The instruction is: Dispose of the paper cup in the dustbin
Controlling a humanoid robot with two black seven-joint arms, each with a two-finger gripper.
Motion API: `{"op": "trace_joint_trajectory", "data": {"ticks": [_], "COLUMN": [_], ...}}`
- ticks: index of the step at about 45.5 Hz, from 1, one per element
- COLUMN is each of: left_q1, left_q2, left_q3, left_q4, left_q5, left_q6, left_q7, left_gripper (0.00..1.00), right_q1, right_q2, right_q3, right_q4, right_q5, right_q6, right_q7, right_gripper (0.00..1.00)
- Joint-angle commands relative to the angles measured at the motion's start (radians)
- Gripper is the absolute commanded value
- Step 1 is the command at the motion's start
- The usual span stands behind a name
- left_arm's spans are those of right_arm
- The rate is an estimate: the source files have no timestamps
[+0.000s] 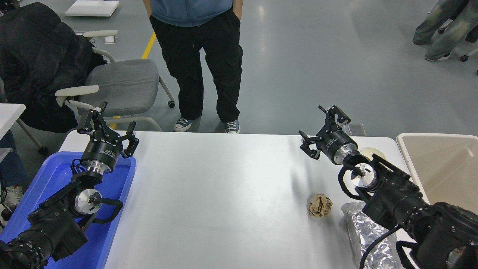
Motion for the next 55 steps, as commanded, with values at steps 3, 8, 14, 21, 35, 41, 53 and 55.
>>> {"op": "trace_joint_trajectory", "data": {"ticks": [3, 8, 14, 21, 35, 41, 53, 55], "left_q1": [0.0, 0.0, 0.0, 0.0, 0.0, 0.0, 0.0, 0.0], "left_q2": [0.0, 0.0, 0.0, 0.0, 0.0, 0.003, 0.003, 0.003], "left_q3": [0.0, 0.0, 0.0, 0.0, 0.0, 0.0, 0.0, 0.0], "left_q4": [0.0, 0.0, 0.0, 0.0, 0.0, 0.0, 0.0, 0.0], "left_q5": [0.0, 0.0, 0.0, 0.0, 0.0, 0.0, 0.0, 0.0], "left_q6": [0.0, 0.0, 0.0, 0.0, 0.0, 0.0, 0.0, 0.0], "left_q7": [0.002, 0.0, 0.0, 0.0, 0.0, 0.0, 0.0, 0.0], "left_gripper": [1.0, 1.0, 1.0, 1.0, 1.0, 1.0, 1.0, 1.0], "right_q1": [0.005, 0.005, 0.005, 0.005, 0.003, 0.003, 0.003, 0.0], "right_q2": [0.0, 0.0, 0.0, 0.0, -0.018, -0.095, -0.287, -0.328], "right_q3": [-0.009, -0.012, -0.014, -0.014, -0.066, -0.115, -0.139, -0.141], "right_q4": [0.002, 0.007, 0.011, 0.014, 0.187, 0.332, 0.579, 0.611], "right_q5": [0.0, 0.0, 0.0, -0.019, -0.082, -0.097, -0.207, -0.238], "right_q6": [-0.001, 0.0, 0.0, 0.003, -0.017, -0.059, -0.096, -0.092], "right_q7": [0.005, 0.003, 0.003, 0.003, -0.001, -0.001, -0.004, -0.006], "right_gripper": [1.0, 1.0, 1.0, 1.0, 1.0, 1.0, 1.0, 1.0]}}
